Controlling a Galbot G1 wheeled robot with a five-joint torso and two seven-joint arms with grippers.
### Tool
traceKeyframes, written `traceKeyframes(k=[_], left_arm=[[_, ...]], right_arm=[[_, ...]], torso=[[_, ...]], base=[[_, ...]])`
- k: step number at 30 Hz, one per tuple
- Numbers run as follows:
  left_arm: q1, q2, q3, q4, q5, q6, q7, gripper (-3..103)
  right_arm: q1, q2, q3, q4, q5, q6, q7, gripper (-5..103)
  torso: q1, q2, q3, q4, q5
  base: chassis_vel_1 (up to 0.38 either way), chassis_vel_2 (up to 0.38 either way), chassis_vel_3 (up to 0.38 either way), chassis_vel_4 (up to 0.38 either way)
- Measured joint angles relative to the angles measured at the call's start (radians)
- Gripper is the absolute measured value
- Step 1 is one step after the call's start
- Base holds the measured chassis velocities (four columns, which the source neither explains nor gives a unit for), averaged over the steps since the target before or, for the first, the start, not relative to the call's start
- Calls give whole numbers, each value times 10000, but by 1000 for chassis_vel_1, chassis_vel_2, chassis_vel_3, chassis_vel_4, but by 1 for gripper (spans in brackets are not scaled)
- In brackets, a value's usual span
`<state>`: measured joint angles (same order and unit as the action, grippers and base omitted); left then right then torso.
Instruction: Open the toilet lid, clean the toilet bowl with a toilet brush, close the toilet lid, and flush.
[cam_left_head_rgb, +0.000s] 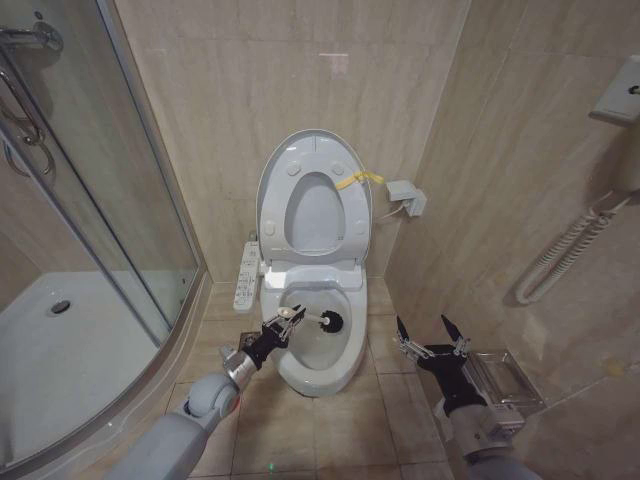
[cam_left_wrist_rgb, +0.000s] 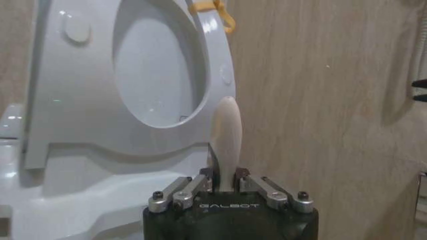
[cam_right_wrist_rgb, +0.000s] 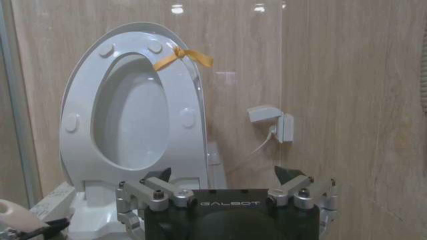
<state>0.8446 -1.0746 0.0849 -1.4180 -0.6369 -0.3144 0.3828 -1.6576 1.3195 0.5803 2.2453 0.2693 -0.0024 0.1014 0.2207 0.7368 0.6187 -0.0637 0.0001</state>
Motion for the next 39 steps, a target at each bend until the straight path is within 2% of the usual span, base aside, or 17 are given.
traceKeyframes(k=[7,12,16,26,32,39], left_arm=[[-659,-259,755,340,-29,126,24,18],[-967,-471,1539,465,-65,169,-121,18],[-1016,-689,1733,512,25,226,-79,18],[-1083,-580,1771,312,74,293,184,19],[-828,-262,1390,-456,168,295,239,20],[-443,-120,677,-421,386,-229,256,16]], right_arm=[[0,0,0,0,1,0,0,100],[0,0,0,0,1,0,0,100],[0,0,0,0,1,0,0,100],[0,0,0,0,1,0,0,100],[0,0,0,0,1,0,0,100],[0,0,0,0,1,0,0,100]], torso=[[0,0,0,-3,0],[-1,1,-2,9,5],[-1,1,-3,3,4],[0,0,0,-5,0],[0,0,0,-9,-5],[0,0,0,-5,-3]], base=[[0,0,0,0],[0,0,0,0],[0,0,0,0],[0,0,0,0],[0,0,0,0],[0,0,0,0]])
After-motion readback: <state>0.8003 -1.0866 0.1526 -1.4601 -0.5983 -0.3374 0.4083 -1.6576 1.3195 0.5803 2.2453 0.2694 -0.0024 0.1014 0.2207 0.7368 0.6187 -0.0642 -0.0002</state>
